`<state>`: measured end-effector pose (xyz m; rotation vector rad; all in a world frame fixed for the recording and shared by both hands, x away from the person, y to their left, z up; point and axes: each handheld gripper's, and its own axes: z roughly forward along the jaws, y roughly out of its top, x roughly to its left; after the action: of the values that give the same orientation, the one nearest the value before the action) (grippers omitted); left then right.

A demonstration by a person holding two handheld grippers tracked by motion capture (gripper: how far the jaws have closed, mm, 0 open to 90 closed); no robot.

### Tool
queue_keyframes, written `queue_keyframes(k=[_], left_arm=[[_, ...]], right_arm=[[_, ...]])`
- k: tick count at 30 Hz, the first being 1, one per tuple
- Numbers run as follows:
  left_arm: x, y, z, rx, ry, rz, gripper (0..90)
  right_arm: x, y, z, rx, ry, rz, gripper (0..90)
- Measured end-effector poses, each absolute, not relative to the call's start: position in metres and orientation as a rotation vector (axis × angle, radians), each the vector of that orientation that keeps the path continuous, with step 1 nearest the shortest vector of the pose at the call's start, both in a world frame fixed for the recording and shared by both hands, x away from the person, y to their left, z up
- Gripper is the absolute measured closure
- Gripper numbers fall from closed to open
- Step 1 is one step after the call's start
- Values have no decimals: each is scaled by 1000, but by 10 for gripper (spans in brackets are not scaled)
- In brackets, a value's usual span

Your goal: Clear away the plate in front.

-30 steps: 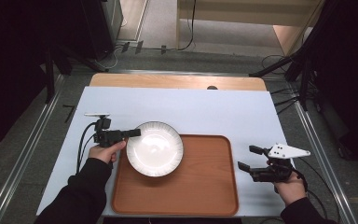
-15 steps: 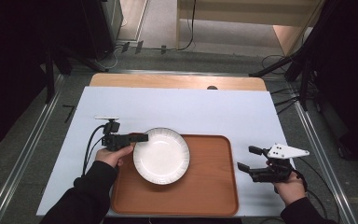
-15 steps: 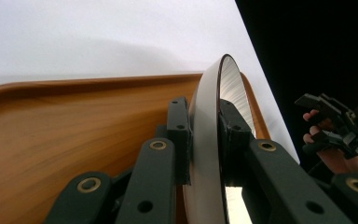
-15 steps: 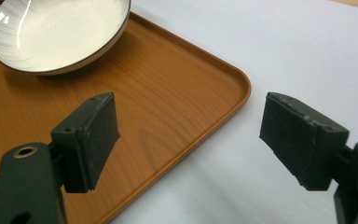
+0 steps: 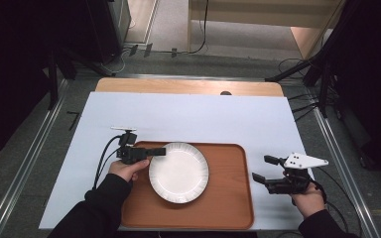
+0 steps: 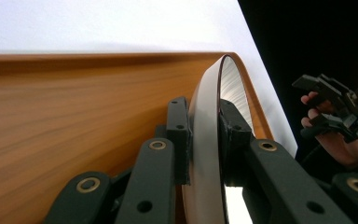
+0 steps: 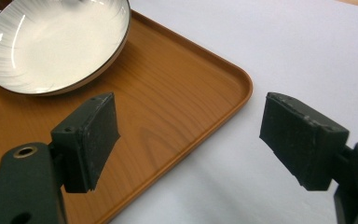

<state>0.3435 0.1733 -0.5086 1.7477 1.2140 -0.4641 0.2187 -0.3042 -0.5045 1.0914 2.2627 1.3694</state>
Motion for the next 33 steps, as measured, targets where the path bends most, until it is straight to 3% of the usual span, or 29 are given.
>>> queue_keyframes(k=[15,33], left_arm=[[341,163,-511,1901,1197,-320,833],[344,160,-518,1971,1196,-279,821]], right_arm=[[219,-304,-505,1085,2273,1354,199],[219,-303,-505,1076,2283,1349,199]])
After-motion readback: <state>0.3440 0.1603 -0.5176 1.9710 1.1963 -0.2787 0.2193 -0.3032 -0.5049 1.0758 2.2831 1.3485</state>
